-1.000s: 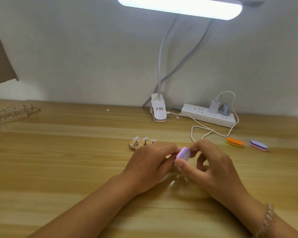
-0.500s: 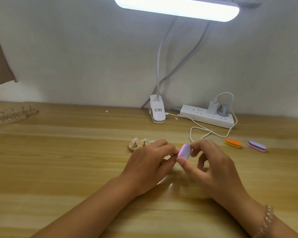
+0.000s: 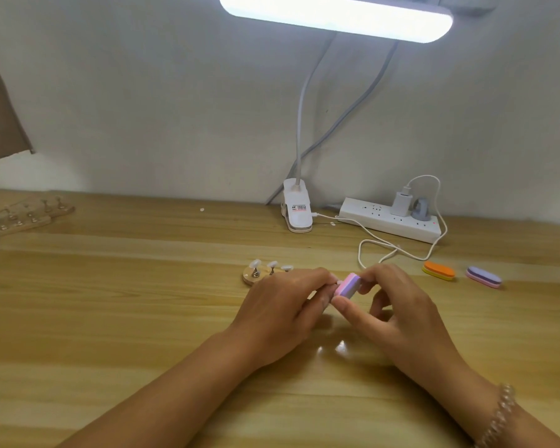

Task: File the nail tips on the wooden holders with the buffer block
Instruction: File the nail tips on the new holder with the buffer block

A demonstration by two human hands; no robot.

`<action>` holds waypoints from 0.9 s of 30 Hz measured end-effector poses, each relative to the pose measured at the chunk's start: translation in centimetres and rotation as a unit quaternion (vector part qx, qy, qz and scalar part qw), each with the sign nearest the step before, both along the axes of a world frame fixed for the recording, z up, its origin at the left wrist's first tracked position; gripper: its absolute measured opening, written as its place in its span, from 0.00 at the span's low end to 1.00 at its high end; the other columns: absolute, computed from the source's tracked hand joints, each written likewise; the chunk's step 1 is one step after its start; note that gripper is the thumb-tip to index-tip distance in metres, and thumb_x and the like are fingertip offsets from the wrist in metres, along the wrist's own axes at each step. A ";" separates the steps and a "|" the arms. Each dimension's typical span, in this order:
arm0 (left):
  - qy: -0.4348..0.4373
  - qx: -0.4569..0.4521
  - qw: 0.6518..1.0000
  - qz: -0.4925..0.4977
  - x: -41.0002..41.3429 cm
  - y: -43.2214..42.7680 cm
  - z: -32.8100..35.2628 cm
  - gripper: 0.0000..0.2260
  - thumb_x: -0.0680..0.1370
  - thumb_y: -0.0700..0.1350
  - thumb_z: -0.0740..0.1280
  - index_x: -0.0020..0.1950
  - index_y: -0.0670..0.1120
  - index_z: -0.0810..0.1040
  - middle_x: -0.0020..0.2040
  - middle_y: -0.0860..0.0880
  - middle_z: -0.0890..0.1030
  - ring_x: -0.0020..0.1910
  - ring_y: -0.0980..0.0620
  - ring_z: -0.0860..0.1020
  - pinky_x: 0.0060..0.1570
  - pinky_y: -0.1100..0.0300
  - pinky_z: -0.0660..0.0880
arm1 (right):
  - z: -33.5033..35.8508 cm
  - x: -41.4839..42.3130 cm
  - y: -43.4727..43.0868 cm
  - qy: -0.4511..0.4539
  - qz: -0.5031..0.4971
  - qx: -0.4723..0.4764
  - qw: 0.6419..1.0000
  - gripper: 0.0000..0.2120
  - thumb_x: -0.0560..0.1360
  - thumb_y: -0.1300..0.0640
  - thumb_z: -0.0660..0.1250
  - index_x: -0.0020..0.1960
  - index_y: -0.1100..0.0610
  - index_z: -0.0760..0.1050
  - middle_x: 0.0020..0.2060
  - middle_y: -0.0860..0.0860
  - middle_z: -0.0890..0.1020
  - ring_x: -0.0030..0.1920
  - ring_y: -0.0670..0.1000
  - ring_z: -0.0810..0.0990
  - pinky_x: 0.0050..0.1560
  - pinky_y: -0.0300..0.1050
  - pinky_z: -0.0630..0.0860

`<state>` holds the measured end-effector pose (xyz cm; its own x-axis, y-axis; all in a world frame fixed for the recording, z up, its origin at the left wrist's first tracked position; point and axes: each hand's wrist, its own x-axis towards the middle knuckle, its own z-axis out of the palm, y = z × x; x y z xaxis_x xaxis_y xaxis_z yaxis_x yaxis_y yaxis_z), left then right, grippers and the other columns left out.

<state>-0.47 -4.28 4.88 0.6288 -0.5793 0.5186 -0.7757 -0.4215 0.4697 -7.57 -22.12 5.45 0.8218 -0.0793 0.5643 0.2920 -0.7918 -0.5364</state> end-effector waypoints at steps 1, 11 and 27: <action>0.001 0.001 1.000 0.000 0.0 0.0 0.0 0.11 0.82 0.51 0.59 0.55 0.52 0.80 0.43 0.58 0.81 0.40 0.56 0.75 0.40 0.53 0.73 | 0.0 0.0 -0.1 -0.004 -0.005 -0.007 1.000 0.18 0.68 0.33 0.65 0.46 0.46 0.74 0.41 0.42 0.75 0.35 0.48 0.77 0.35 0.52 0.77; -0.007 0.003 1.000 -0.012 0.1 0.1 -0.1 0.07 0.83 0.50 0.60 0.52 0.53 0.78 0.41 0.59 0.78 0.38 0.59 0.71 0.38 0.56 0.72 | 0.0 0.1 -0.3 -0.004 -0.032 0.009 0.999 0.17 0.69 0.33 0.64 0.48 0.44 0.75 0.41 0.42 0.76 0.35 0.48 0.77 0.36 0.50 0.76; 0.007 0.014 1.000 -0.020 0.1 0.0 0.0 0.08 0.82 0.50 0.57 0.50 0.54 0.75 0.40 0.60 0.76 0.38 0.60 0.71 0.38 0.56 0.71 | 0.2 -0.1 0.1 -0.007 0.003 -0.020 1.000 0.20 0.72 0.35 0.66 0.56 0.46 0.79 0.43 0.41 0.77 0.33 0.47 0.77 0.36 0.50 0.77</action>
